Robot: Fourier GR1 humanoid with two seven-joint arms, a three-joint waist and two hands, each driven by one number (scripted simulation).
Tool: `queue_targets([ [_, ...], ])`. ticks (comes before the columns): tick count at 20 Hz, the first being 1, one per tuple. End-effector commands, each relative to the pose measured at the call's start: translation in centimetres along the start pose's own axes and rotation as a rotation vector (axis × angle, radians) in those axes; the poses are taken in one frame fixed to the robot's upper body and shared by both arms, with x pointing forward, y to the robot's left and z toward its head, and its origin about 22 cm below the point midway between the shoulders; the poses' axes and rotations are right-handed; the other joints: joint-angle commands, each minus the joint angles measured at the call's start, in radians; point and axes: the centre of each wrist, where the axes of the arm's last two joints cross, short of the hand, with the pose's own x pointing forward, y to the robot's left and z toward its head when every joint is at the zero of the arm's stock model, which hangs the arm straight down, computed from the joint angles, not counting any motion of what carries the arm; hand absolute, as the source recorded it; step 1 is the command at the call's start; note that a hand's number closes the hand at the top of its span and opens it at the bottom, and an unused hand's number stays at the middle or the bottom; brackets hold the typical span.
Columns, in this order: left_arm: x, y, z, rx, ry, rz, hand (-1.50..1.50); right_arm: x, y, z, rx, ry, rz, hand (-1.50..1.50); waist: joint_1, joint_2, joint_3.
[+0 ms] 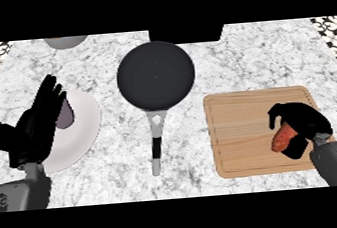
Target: Pick the sweet potato from the cutting board and place it in the pan
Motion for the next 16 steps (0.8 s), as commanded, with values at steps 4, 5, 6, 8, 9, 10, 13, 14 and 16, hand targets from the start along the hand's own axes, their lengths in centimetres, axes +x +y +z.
queue_targets([
  [4,0.1,0.6,0.2,-0.019,0.000,-0.011,0.00,1.9,0.3,-0.8,-0.015,-0.040,-0.041,1.50,-0.001,0.005,0.007],
  [5,1.4,-1.1,-0.5,-0.006,0.004,0.001,0.00,-0.4,1.6,-0.4,-0.018,-0.047,-0.069,1.50,-0.002,0.006,0.008],
  [6,2.3,-0.2,-0.1,-0.003,0.001,-0.013,0.00,0.9,0.5,-1.7,-0.022,-0.033,-0.079,1.50,0.003,0.006,0.008],
  [8,0.1,0.2,0.7,0.003,0.005,0.000,0.00,-1.4,0.5,0.7,-0.073,-0.030,-0.073,1.50,-0.003,0.005,0.008],
  [9,-0.5,0.6,-0.8,0.012,0.005,0.009,0.00,7.0,-0.1,-1.0,-0.102,-0.047,-0.073,1.50,-0.005,0.005,0.007],
  [10,0.0,0.3,-0.1,-0.016,0.014,-0.007,0.00,14.1,0.8,-1.5,-0.114,-0.080,-0.112,1.50,0.018,0.002,0.005],
  [13,0.4,-1.8,-0.4,-0.090,-0.011,-0.001,0.00,19.8,-1.5,-1.8,-0.178,-0.088,-0.081,1.50,0.118,0.015,0.005],
  [14,0.6,-2.5,-0.5,-0.117,-0.011,0.006,0.00,20.6,-2.0,-1.7,-0.195,-0.085,-0.066,1.50,0.140,0.017,0.004],
  [16,0.8,-2.9,-0.9,-0.133,-0.011,-0.002,0.00,22.8,-4.0,-1.2,-0.288,-0.051,-0.058,1.50,0.155,0.018,0.005],
])
